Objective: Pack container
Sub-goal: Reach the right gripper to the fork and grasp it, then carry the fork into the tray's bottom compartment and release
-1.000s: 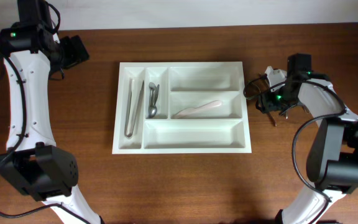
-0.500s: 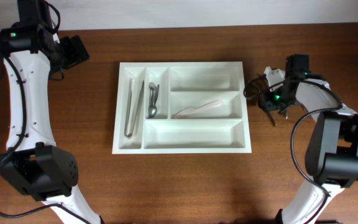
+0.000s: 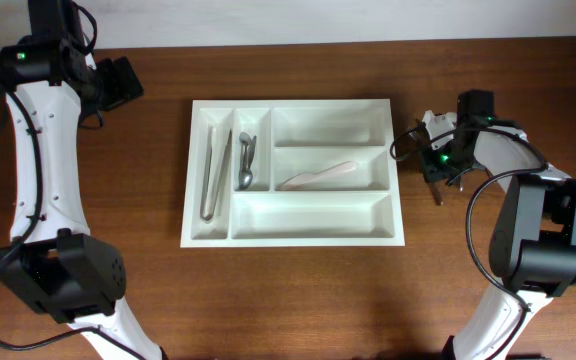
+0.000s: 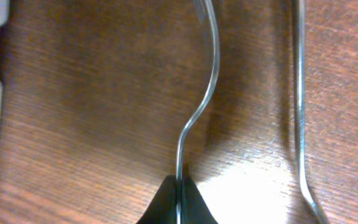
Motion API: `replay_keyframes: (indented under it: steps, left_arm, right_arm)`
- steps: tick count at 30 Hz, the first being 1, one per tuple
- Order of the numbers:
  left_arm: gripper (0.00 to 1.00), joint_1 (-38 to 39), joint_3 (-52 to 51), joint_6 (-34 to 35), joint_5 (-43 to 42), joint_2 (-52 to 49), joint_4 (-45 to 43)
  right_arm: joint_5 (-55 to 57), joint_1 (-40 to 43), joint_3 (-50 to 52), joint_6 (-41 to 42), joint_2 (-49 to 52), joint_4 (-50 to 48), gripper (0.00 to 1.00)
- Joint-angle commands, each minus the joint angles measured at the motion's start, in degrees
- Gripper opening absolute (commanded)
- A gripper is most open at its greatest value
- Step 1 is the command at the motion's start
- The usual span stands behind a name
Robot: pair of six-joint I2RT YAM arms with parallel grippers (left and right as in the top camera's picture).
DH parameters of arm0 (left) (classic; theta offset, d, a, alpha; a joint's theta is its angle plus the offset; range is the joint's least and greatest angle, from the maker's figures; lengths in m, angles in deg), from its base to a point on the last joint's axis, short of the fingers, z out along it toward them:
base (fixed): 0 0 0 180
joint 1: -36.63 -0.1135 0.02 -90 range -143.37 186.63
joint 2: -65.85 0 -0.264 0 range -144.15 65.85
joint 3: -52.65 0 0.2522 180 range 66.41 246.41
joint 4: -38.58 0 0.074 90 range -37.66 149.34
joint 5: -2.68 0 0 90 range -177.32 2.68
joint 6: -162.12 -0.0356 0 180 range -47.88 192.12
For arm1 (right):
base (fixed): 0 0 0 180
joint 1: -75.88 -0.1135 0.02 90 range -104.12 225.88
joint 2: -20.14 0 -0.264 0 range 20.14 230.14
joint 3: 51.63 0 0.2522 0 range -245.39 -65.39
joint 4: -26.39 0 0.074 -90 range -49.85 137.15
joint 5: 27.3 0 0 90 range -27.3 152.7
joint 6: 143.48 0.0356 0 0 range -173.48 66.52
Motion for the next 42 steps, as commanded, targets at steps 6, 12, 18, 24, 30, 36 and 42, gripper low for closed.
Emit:
replay_keyframes:
  steps: [6,12,18,24,30,36,42]
  left_arm:
    - [0.99,0.0,0.8,0.6,-0.4,0.1,0.0]
    - [0.99,0.0,0.8,0.6,-0.4,0.1,0.0]
    - [0.99,0.0,0.8,0.6,-0.4,0.1,0.0]
    - [0.99,0.0,0.8,0.6,-0.4,0.1,0.0]
    - [0.99,0.0,0.8,0.6,-0.4,0.1,0.0]
    - [0.99,0.0,0.8,0.6,-0.4,0.1,0.0]
    - [0.99,0.0,0.8,0.6,-0.4,0.1,0.0]
  right_arm:
    - [-1.9,-1.7,-16.9,0.2,-1.3,11.3,0.04]
    - [-4.2,-2.3,-30.2,-6.4,-1.5,26.5,0.04]
    - [-7.3,-7.4,-39.0,-17.1,-1.8,41.0,0.04]
    - [-13.3,-14.5,-39.8,-26.2,-1.8,47.9,0.04]
    - [-13.5,-21.2,-39.7,-27.2,-1.8,51.0,0.04]
    - [-13.5,-28.1,-37.4,-27.5,-1.7,51.0,0.04]
    - [-13.5,-32.0,-30.8,-28.1,-1.7,49.0,0.04]
